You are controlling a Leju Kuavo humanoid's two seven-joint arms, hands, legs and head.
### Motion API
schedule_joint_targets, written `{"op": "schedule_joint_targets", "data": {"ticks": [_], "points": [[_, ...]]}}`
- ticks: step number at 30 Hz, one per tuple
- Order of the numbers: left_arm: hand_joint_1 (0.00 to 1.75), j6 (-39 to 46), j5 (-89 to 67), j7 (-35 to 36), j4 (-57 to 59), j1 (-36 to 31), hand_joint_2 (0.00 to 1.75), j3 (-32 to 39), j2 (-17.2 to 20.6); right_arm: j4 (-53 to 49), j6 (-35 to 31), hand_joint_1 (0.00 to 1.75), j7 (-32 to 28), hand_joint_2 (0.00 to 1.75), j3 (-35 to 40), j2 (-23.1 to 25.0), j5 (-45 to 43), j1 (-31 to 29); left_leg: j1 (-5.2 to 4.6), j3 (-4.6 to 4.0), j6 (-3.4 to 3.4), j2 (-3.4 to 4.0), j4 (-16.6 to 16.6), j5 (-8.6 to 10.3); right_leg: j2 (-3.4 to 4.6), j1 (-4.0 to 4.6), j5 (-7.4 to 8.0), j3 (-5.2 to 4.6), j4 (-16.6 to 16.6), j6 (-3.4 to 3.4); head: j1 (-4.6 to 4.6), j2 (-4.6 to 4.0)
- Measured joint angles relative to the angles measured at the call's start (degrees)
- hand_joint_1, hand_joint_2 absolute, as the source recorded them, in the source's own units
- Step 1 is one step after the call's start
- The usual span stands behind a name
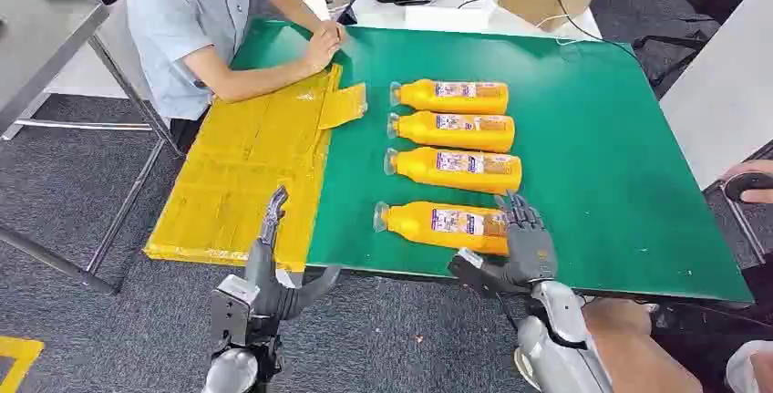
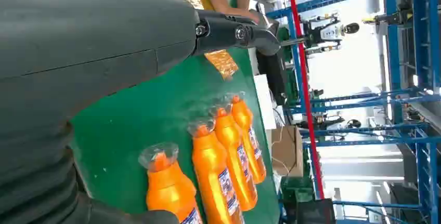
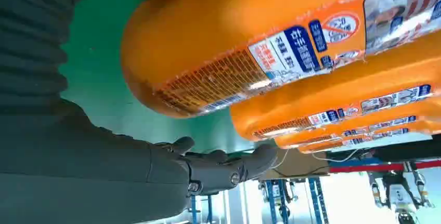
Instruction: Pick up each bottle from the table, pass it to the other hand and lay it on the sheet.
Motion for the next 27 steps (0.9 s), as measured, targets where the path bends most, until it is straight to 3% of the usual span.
{"op": "schedule_joint_targets", "data": {"ticks": [15, 23, 24, 25, 26, 27], "points": [[0.0, -0.81, 0.87, -0.22, 1.68, -1.65, 1.75, -0.79, -0.02, 7.81, 3.63, 0.0, -2.73, 1.75, 0.33, 1.27, -2.47, -5.93, 0.0, 0.0, 0.0, 0.01, 0.0, 0.0, 0.0, 0.0, 0.0, 0.0, 0.01, 0.0, -0.02, 0.0], [0.0, -1.14, 0.74, -0.44, 2.25, -1.3, 1.75, -1.03, -0.02, 14.16, 6.4, 0.0, 0.08, 1.75, 3.1, 2.38, -0.72, -9.07, 0.0, 0.2, -0.02, 0.13, 0.0, -0.04, 0.09, 0.01, 0.0, 0.1, -0.01, -0.01, 0.0, 0.0], [0.0, -1.14, 0.72, -0.44, 2.23, -1.13, 1.75, -1.03, -0.02, 14.58, 6.62, 0.14, 0.66, 1.75, 3.52, 2.38, -0.22, -9.46, 0.0, 0.26, -0.04, 0.14, 0.0, -0.06, 0.11, 0.01, 0.0, 0.14, -0.03, -0.01, 0.0, 0.0], [0.0, -1.16, 0.57, -0.44, 2.23, -1.01, 1.75, -1.03, -0.02, 15.08, 7.22, 1.33, 1.4, 1.75, 3.96, 2.34, 0.31, -9.85, 0.0, 0.31, -0.04, 0.15, 0.0, -0.06, 0.12, 0.02, 0.01, 0.19, -0.03, -0.01, 0.0, 0.0], [0.0, -1.18, 0.5, -0.44, 2.23, -0.9, 1.75, -1.03, -0.02, 15.56, 7.98, 1.68, 2.04, 1.75, 4.44, 2.32, 0.9, -10.34, 0.0, 0.4, -0.06, 0.17, 0.0, -0.09, 0.16, 0.02, 0.01, 0.25, -0.04, -0.02, 0.0, 0.0], [0.0, -1.22, 0.46, -0.44, 2.23, -0.81, 1.75, -1.01, -0.02, 16.04, 8.77, 1.73, 2.54, 1.75, 4.9, 2.29, 1.31, -10.84, 0.0, 0.5, -0.1, 0.18, 0.0, -0.12, 0.21, 0.02, 0.01, 0.31, -0.05, -0.03, 0.0, 0.0]]}}
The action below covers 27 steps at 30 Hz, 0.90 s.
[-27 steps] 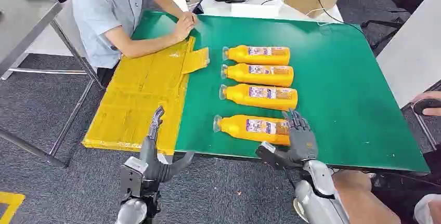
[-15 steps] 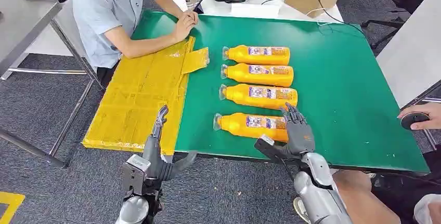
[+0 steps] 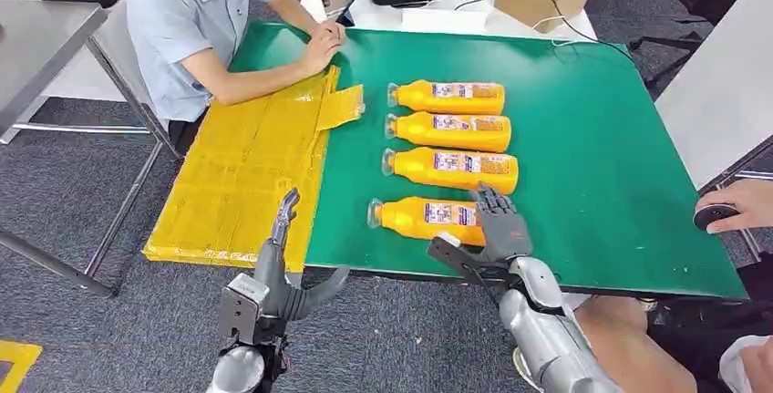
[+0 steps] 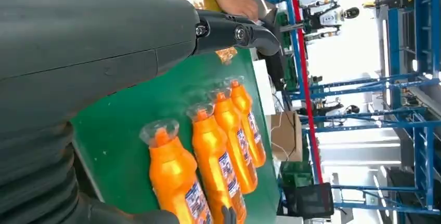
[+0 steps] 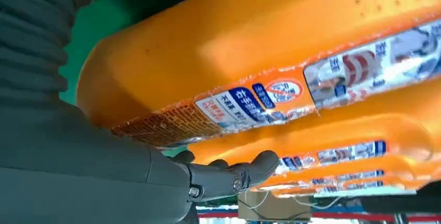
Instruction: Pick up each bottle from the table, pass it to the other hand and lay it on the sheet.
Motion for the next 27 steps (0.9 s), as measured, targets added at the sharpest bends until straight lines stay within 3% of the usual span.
{"op": "schedule_joint_targets", "data": {"ticks": [7, 11, 22, 24, 26, 27], "points": [[0.0, -0.15, -0.63, -0.04, 0.0, 0.58, 1.75, 0.0, 0.0, 3.49, 5.91, 1.75, 2.09, 1.75, 3.56, -0.68, 1.83, -3.44, 0.0, 0.55, 0.0, 0.19, -0.01, -0.03, 0.19, 0.02, 0.0, -0.07, -0.05, -0.11, 0.0, 0.0], [0.0, 0.2, -0.85, -0.09, 0.0, 0.78, 1.75, 0.07, 0.0, 5.28, 8.54, 1.75, 2.66, 1.75, 5.15, -0.92, 2.6, -5.23, 0.0, 0.69, -0.01, 0.2, -0.01, -0.07, 0.21, 0.03, 0.04, 0.56, -0.04, -0.06, 0.0, 0.0], [0.0, 0.63, -1.22, -0.11, 0.0, 0.82, 1.75, 0.09, 0.0, 6.42, 10.01, 1.75, 2.93, 1.75, 6.23, -1.09, 2.32, -6.38, 0.01, 0.83, -0.02, 0.24, -0.01, -0.05, 0.23, 0.05, 0.1, 0.71, -0.04, -0.15, 0.0, 0.0], [0.0, 0.77, -1.35, -0.13, 0.0, 0.97, 1.75, 0.13, 0.0, 6.88, 10.34, 1.75, 1.62, 1.75, 6.73, -1.36, 0.09, -6.61, 0.01, 0.86, -0.02, 0.22, -0.01, -0.08, 0.22, 0.06, 0.07, 0.73, -0.05, -0.16, 0.02, 0.0], [0.0, 1.25, 0.34, -0.65, -1.24, 2.59, 1.75, 0.37, 0.0, 3.51, 9.7, 1.75, -6.92, 1.75, 5.62, -1.81, -10.72, -3.13, 0.04, 1.0, -0.03, 0.25, -0.01, -0.19, 0.27, 0.1, 0.02, 0.85, -0.07, -0.12, 0.0, 0.0], [0.0, 1.03, 1.8, -0.63, -1.61, 2.93, 1.75, 0.44, -0.02, 1.76, 9.53, 1.75, -8.38, 1.75, 5.23, -1.77, -13.14, -1.72, 0.04, 1.0, -0.02, 0.23, -0.01, -0.19, 0.26, 0.1, 0.0, 0.87, -0.07, -0.09, 0.0, 0.0]]}}
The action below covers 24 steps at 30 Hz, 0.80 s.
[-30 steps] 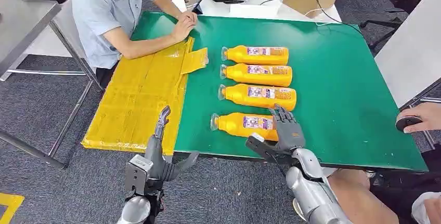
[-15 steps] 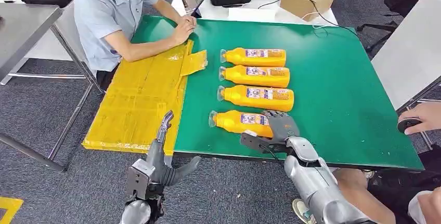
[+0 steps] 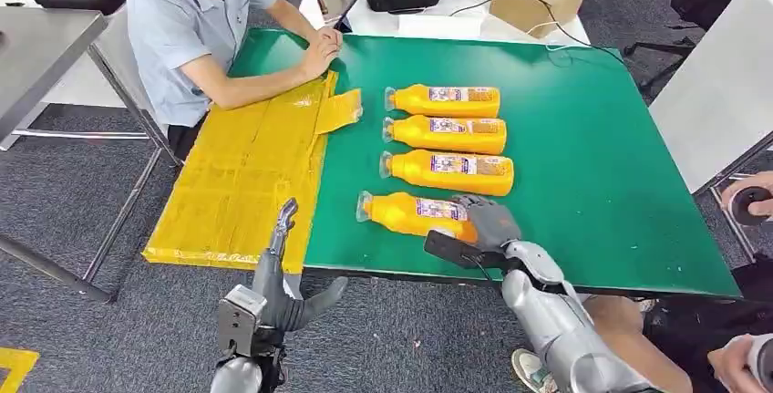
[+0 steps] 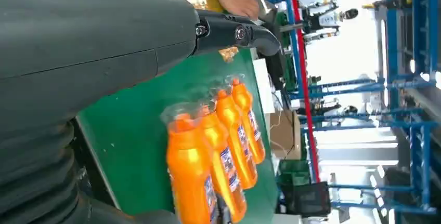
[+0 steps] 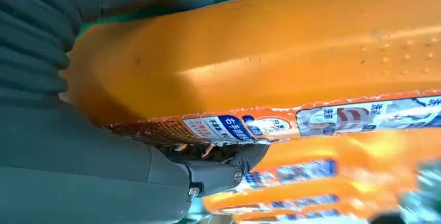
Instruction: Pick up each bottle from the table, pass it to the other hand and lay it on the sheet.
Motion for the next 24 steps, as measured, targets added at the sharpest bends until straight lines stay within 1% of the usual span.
{"op": "schedule_joint_targets", "data": {"ticks": [2, 5, 7, 11, 13, 15, 17, 21, 24], "points": [[0.0, -0.44, 1.9, 0.02, -0.68, 0.72, 1.75, 0.15, -0.07, -3.39, -0.22, 1.75, -1.65, 1.75, -0.79, 0.15, -2.87, 3.01, 0.0, -0.02, 0.01, -0.03, 0.0, -0.01, -0.01, 0.0, -0.05, 0.01, 0.0, 0.05, 0.0, 0.0], [0.0, -0.44, 3.35, 0.06, -1.29, 1.16, 1.75, 0.42, -0.13, -7.18, -0.26, 1.75, -2.45, 1.75, -1.42, 0.46, -4.62, 5.59, 0.0, -0.04, 0.02, -0.03, 0.0, -0.02, -0.01, 0.0, -0.06, -0.02, 0.01, 0.04, 0.0, 0.0], [0.0, -0.42, 6.8, 0.63, -1.32, 1.43, 1.75, 0.76, -0.41, -10.69, -0.81, 1.75, -5.09, 1.75, -2.32, 0.83, -8.18, 8.28, 0.0, -0.1, 0.02, -0.09, 0.0, -0.02, -0.05, -0.01, -0.11, -0.01, 0.01, 0.1, 0.02, 0.0], [0.0, 0.5, 22.21, 5.6, -1.29, 2.27, 1.75, 3.35, -1.49, -21.82, -5.16, 1.75, -8.73, 1.75, -3.37, 3.0, -14.25, 17.04, 0.0, -0.61, 0.03, -0.23, 0.0, 0.02, -0.09, -0.02, -0.08, -0.38, 0.05, 0.09, -0.02, 0.0], [0.0, 1.05, 26.03, 6.54, -1.27, 2.78, 1.75, 4.68, -1.66, -27.33, -8.29, 1.75, -10.0, 1.75, -3.55, 4.42, -16.63, 20.72, 0.0, -0.91, 0.04, -0.24, 0.0, 0.09, -0.09, -0.02, -0.07, -0.7, 0.08, 0.09, -0.02, 0.0], [0.0, -1.78, 26.25, 5.84, -1.29, 3.51, 1.75, 4.96, -1.57, -32.11, -10.86, 1.75, -11.74, 1.75, -3.72, 5.79, -19.16, 22.87, 0.0, -1.08, 0.04, -0.23, 0.0, 0.1, -0.09, -0.02, -0.07, -0.87, 0.09, 0.09, -0.02, 0.0], [0.0, -5.63, 24.44, 4.38, -1.31, 4.28, 1.75, 4.28, -1.36, -35.83, -11.87, 1.75, -12.88, 1.75, -3.72, 6.97, -20.52, 24.24, 0.0, -1.11, 0.04, -0.23, 0.0, 0.09, -0.08, -0.05, -0.08, -0.91, 0.08, 0.09, -0.02, 0.0], [0.0, -8.85, 18.19, 1.49, -2.01, 5.14, 1.75, 1.21, -0.59, -40.25, -11.89, 1.75, -13.89, 1.75, -3.48, 8.67, -21.02, 25.84, -0.01, -1.26, 0.06, -0.25, 0.0, 0.07, -0.11, -0.11, -0.17, -1.01, 0.06, 0.2, 0.0, 0.0], [0.0, -9.73, 16.04, 0.63, -2.28, 5.18, 1.75, -1.22, -0.05, -41.0, -10.08, 1.75, -14.24, 1.75, -2.11, 9.35, -20.42, 26.06, -0.02, -1.26, 0.06, -0.26, 0.0, 0.06, -0.11, -0.13, -0.17, -1.0, 0.05, 0.22, 0.0, 0.0]]}}
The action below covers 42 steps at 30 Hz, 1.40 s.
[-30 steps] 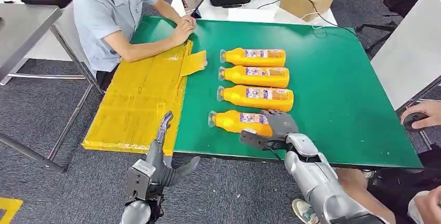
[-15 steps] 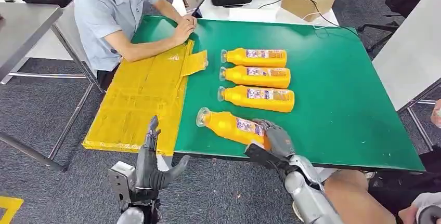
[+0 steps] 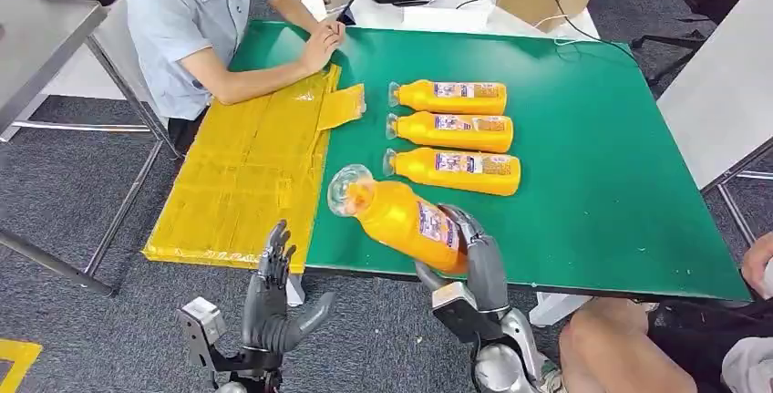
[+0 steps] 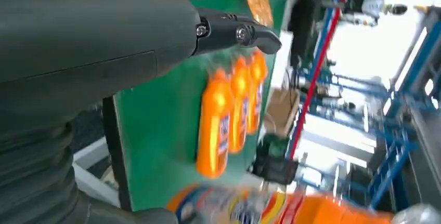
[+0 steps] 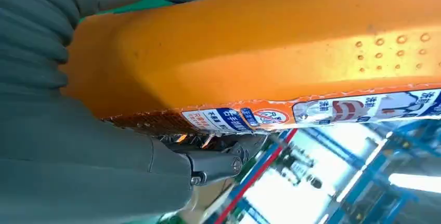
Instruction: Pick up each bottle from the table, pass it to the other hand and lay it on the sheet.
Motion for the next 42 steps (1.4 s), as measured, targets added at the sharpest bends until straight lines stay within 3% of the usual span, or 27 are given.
{"op": "schedule_joint_targets", "data": {"ticks": [7, 17, 30, 31, 32, 33, 34, 42], "points": [[0.0, -1.93, -0.39, -0.85, -0.59, -1.04, 1.75, -2.69, 0.61, 3.04, 3.81, 1.75, 2.45, 1.75, 5.03, 0.63, 3.37, -1.68, 0.0, 0.0, 0.0, -0.03, 0.0, 0.02, -0.02, 0.02, 0.0, 0.01, 0.02, 0.0, -0.02, 0.0], [0.0, -5.37, 3.45, 1.29, -0.87, -2.83, 1.75, -3.52, 0.61, 7.87, 1.71, 1.75, 2.47, 1.75, 11.83, 2.01, 9.36, -5.57, 0.01, -0.02, -0.01, -0.03, 0.0, 0.02, -0.04, 0.01, 0.0, -0.02, 0.02, 0.01, 0.0, 0.0], [0.0, -11.06, 12.81, 7.12, 0.26, -5.35, 1.75, -3.13, 0.57, 9.55, -0.13, 1.75, 0.7, 1.75, 17.05, 3.65, 5.73, -8.29, 0.01, -0.04, -0.01, -0.04, 0.0, 0.03, -0.07, 0.01, 0.0, -0.04, 0.02, 0.01, 0.0, 0.0], [0.23, -11.1, 12.83, 7.15, 0.26, -5.49, 1.75, -2.91, 0.57, 9.86, 0.31, 1.75, 0.68, 1.75, 17.25, 3.65, 5.34, -8.54, 0.01, -0.04, -0.01, -0.04, 0.0, 0.03, -0.07, 0.01, 0.0, -0.04, 0.03, 0.01, 0.0, 0.0], [1.01, -11.13, 12.83, 7.17, 0.26, -5.62, 1.75, -2.74, 0.57, 10.14, 0.7, 1.75, 0.68, 1.75, 17.49, 3.65, 5.23, -8.75, 0.01, -0.04, -0.01, -0.04, 0.0, 0.03, -0.07, 0.01, 0.0, -0.04, 0.03, 0.01, 0.0, 0.0], [1.01, -11.15, 12.89, 7.17, 0.26, -5.68, 1.75, -2.56, 0.55, 10.49, 1.4, 1.75, 0.72, 1.75, 17.75, 3.65, 5.23, -8.95, 0.01, -0.04, -0.01, -0.04, 0.0, 0.03, -0.07, 0.01, 0.0, -0.04, 0.03, 0.01, 0.0, 0.0], [1.75, -11.17, 12.92, 7.15, 0.26, -5.71, 1.75, -2.39, 0.53, 10.9, 1.92, 1.75, 0.96, 1.75, 18.03, 3.65, 5.23, -9.19, 0.01, -0.04, -0.01, -0.04, 0.0, 0.03, -0.07, 0.01, 0.0, -0.05, 0.03, 0.01, 0.0, 0.0], [1.75, -9.62, 12.61, 6.05, 0.11, -5.06, 1.75, -0.42, 0.42, 13.24, 4.44, 1.75, 2.27, 1.75, 19.7, 3.65, 5.51, -10.72, 0.01, -0.05, -0.01, -0.03, 0.0, 0.03, -0.07, 0.01, 0.0, -0.07, 0.03, 0.01, 0.0, 0.0]]}}
